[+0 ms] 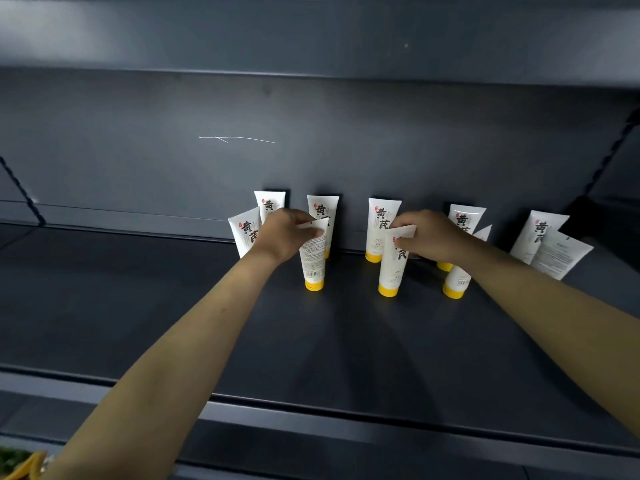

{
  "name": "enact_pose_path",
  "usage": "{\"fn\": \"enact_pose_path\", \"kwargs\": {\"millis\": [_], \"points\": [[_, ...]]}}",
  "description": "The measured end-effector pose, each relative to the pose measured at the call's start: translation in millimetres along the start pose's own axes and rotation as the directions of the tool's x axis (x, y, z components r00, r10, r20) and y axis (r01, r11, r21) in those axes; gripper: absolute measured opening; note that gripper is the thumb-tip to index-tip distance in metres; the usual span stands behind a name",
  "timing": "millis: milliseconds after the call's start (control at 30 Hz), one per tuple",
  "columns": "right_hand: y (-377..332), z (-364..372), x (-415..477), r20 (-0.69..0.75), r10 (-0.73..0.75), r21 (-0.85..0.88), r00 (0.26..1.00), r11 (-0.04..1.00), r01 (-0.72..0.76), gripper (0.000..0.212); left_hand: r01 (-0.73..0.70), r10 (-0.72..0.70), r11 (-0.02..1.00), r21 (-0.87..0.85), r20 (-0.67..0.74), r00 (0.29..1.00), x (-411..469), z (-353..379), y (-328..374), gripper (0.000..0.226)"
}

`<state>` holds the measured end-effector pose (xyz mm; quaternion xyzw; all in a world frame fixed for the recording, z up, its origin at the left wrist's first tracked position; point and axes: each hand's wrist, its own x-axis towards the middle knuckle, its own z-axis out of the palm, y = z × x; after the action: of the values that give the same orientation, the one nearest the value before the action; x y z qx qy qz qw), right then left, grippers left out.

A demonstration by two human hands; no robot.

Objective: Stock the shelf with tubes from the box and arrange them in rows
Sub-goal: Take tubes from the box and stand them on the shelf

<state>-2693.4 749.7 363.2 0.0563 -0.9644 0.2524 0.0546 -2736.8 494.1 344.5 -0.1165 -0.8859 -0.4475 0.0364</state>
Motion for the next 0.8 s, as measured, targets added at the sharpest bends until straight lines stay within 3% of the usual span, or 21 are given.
{"fn": "enact_pose_path", "kwargs": {"millis": [100, 300, 800], "points": [[-0.3, 0.5, 0.4, 0.019, 0.054, 0.051, 0.998, 0.997, -0.055, 0.033, -0.001, 0.001, 1.000, 0.008, 0.008, 1.000, 4.8, 1.1, -0.5, 0.039], [-2.3, 3.0, 1.5, 0.049, 0.004, 0.152, 0.999, 0.988, -0.011, 0.019, 0.001, -0.002, 0.999, 0.047, 0.032, 0.999, 11.7, -1.4, 1.3, 0.042], [-4.7, 5.9, 6.2, 0.089, 0.048, 0.289, 0.995, 0.955, -0.071, 0.033, -0.006, 0.003, 0.998, 0.065, 0.045, 0.999, 13.5, -7.8, 5.8, 0.041]]}}
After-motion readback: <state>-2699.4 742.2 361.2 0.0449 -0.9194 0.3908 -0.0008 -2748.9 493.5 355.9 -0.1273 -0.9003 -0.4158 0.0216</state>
